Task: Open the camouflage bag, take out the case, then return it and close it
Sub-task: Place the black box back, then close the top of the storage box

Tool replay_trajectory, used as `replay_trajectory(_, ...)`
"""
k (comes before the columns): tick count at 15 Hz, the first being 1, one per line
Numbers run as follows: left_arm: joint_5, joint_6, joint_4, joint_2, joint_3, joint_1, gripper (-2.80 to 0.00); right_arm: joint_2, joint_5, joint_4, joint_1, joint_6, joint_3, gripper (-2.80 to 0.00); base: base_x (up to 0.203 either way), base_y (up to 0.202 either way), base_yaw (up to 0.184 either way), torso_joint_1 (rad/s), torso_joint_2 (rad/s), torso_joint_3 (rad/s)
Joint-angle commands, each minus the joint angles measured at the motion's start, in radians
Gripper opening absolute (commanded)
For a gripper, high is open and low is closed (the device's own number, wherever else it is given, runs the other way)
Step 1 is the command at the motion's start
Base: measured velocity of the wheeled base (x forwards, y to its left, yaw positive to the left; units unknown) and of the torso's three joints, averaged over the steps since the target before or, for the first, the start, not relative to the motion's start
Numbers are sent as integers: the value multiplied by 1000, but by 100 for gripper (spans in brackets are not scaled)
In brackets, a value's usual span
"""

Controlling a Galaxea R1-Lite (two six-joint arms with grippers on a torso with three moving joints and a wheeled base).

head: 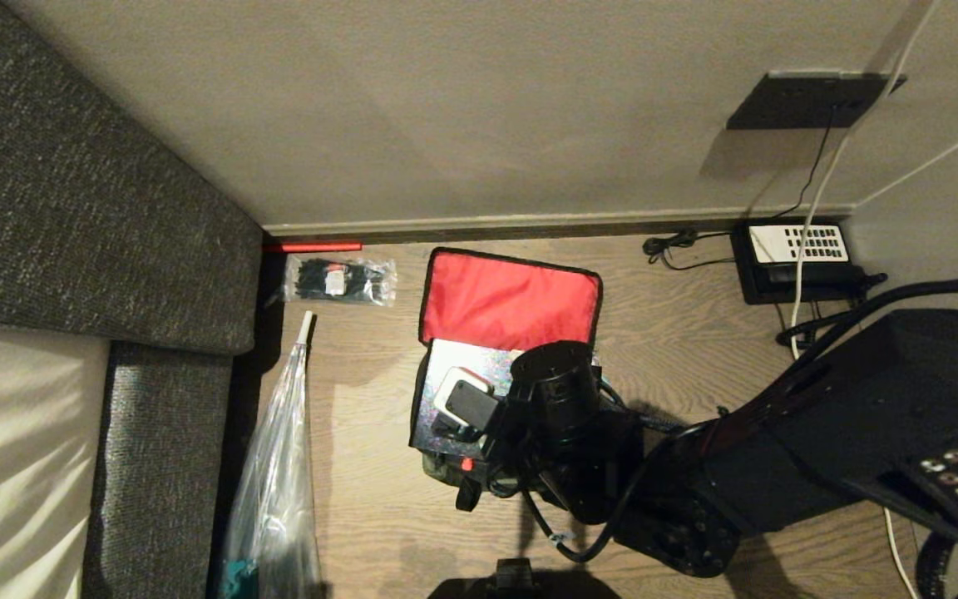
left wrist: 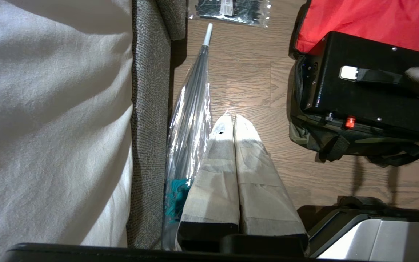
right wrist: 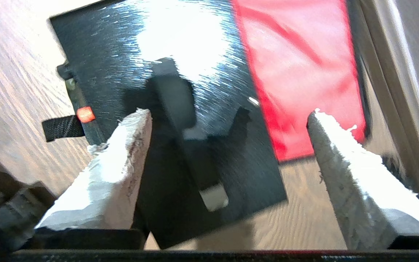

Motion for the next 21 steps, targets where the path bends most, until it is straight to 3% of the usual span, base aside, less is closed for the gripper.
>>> replay_trajectory(1,1,0,0,-2,3,1,-280,-142,-7,37,-28,69,39,0,0,0,0,0,0,0)
replay_trajectory(2,1,0,0,-2,3,1,-280,-179,-8,61,-58,100,61,-280,0,0,0,0,0,0)
replay_trajectory(6,1,0,0,-2,3,1,-280,-348,-3,208,-256,312,173,-280,0,0,0,0,0,0)
replay_trajectory(9,1,0,0,-2,3,2,-280,-385,44,312,-345,581,300,-280,0,0,0,0,0,0)
replay_trajectory(12,1,0,0,-2,3,1,-280,-388,197,350,-401,647,259,-280,0,0,0,0,0,0)
replay_trajectory(14,1,0,0,-2,3,1,-280,-425,220,293,-404,694,317,-280,0,0,0,0,0,0)
replay_trajectory(17,1,0,0,-2,3,1,-280,-529,318,285,-404,799,473,-280,0,0,0,0,0,0)
replay_trajectory(21,1,0,0,-2,3,1,-280,-653,377,295,-403,829,555,-280,0,0,0,0,0,0)
